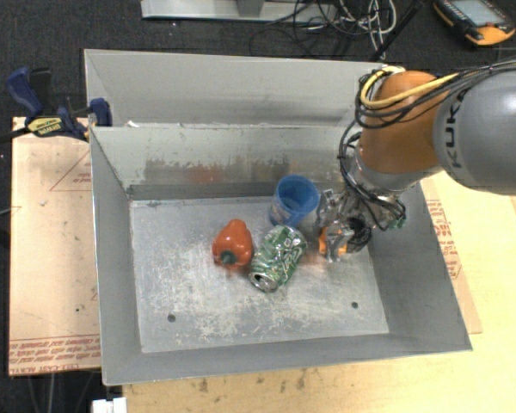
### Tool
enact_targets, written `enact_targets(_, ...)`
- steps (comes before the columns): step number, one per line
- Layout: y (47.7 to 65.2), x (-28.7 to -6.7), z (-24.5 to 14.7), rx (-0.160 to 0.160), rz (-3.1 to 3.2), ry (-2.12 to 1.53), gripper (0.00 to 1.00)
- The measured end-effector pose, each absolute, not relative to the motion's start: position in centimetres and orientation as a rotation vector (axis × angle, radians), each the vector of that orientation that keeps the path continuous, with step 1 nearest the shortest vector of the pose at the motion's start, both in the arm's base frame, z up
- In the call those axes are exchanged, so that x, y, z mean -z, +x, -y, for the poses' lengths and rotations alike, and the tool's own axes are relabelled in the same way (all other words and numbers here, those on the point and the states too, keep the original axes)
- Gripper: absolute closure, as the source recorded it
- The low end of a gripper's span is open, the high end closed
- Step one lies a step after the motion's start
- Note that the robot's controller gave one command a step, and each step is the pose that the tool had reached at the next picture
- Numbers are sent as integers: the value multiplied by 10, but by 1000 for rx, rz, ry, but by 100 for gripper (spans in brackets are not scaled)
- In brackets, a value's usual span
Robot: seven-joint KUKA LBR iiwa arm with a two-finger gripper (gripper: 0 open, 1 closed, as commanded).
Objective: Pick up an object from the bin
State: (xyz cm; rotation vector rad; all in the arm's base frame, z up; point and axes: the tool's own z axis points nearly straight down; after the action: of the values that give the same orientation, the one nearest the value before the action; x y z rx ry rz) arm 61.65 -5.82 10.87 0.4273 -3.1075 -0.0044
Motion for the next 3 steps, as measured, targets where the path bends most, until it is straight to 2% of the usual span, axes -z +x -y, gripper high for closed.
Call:
enact_targets(2,619,-151,58,1,3116,427,100)
enact_targets(3,619,-163,58,0,3118,427,100)
